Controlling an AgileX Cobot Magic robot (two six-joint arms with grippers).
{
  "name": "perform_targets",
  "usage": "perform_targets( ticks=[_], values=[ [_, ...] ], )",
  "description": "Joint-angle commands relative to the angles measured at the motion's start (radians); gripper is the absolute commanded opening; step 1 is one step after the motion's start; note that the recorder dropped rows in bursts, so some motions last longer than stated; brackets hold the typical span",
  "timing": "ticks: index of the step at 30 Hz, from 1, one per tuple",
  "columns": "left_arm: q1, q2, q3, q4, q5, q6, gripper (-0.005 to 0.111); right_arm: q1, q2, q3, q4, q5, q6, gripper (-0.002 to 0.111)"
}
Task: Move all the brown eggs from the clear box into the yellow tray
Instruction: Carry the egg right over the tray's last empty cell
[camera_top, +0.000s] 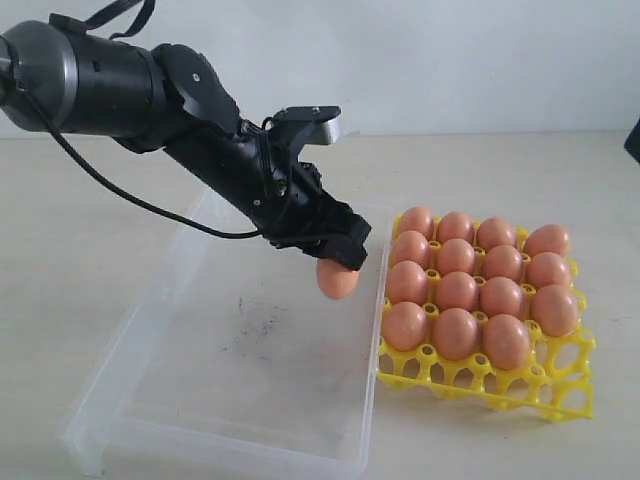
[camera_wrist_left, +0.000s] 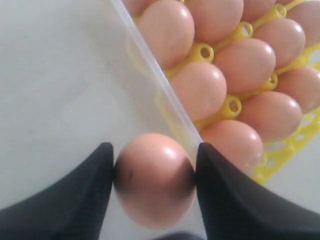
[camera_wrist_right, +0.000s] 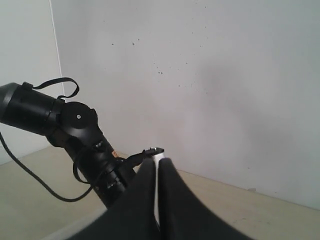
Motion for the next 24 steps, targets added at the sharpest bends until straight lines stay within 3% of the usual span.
perform_targets(
  ticks=[1,9,19,24],
  values=[
    [-0.002,-0.044,-0.005,-0.112,-0.046,0.110,0.004,0.000,-0.004,-0.005,-0.001,-0.004,-0.008,0.000],
    [-0.033,-0.048,-0.005,-0.662,0.009,0.630,0.004,0.000,-0.004,-0.005,-0.001,-0.019,-0.008,0.000],
    [-0.165,0.072,-0.005,-1.022,0.102,0.996,0.004,0.000,-0.004,-0.005,0.001,-0.032,-0.008,0.000],
    [-0.190,0.137,-0.005,-1.070,0.127,1.054,0.004,0.000,-0.004,-0.005,0.001,-0.032,-0.008,0.000]
  ],
)
